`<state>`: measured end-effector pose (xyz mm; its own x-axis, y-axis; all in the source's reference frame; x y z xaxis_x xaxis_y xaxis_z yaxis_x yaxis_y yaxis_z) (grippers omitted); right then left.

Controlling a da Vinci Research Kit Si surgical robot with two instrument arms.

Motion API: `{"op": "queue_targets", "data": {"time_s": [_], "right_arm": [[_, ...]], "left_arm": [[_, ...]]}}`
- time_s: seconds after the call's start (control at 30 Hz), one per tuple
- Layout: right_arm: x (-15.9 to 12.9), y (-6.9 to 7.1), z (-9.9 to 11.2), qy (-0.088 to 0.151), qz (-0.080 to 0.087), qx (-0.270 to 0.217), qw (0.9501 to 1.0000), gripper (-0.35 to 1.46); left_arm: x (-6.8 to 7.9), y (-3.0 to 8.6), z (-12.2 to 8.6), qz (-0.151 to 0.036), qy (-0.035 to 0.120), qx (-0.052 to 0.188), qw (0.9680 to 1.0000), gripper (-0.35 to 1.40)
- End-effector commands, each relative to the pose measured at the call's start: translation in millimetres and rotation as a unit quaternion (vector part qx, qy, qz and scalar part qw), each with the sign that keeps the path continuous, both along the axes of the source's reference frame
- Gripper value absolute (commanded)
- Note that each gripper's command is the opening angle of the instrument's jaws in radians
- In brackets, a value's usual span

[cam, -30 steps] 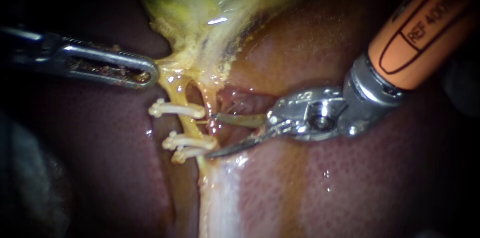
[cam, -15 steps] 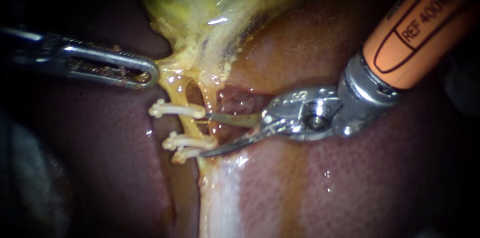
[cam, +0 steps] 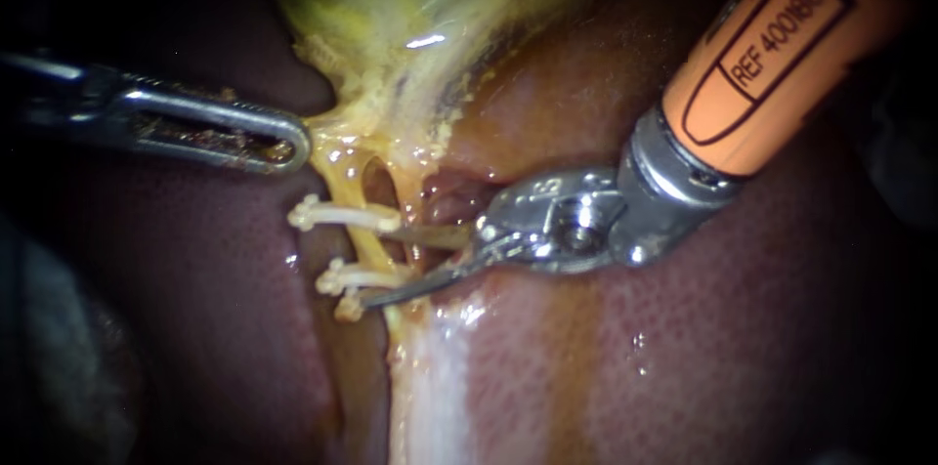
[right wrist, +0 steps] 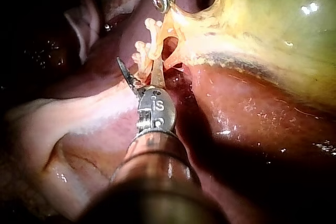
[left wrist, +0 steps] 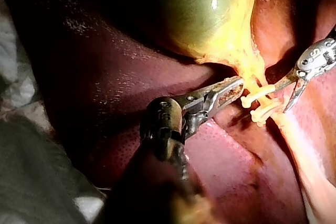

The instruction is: Go to the cutting position left tube

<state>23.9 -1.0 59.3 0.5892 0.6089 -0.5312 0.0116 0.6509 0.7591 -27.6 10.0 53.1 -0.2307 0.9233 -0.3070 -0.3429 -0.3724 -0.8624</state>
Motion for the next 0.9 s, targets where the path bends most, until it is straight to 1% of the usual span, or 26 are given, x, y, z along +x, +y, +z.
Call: {"op": "queue_targets", "data": {"time_s": [0.03,0.53,0.8,0.9], "right_arm": [[-0.1,0.0,0.3,-0.002,0.0,0.002,1.0,1.11],[-0.7,0.9,3.5,-0.009,0.006,0.009,0.9999,1.18],[-0.6,1.1,3.9,-0.012,0.008,0.013,0.9998,1.18],[-0.4,1.1,3.9,-0.006,0.011,0.015,0.9998,1.18]], "left_arm": [[0.0,0.0,0.0,0.0,0.0,0.0,1.0,-0.35],[0.0,-0.1,0.1,0.0,0.0,0.0,1.0,-0.35],[0.0,-0.1,0.1,0.0,0.0,0.0,1.0,-0.35],[0.0,-0.1,0.1,0.0,0.0,0.0,1.0,-0.35]]}}
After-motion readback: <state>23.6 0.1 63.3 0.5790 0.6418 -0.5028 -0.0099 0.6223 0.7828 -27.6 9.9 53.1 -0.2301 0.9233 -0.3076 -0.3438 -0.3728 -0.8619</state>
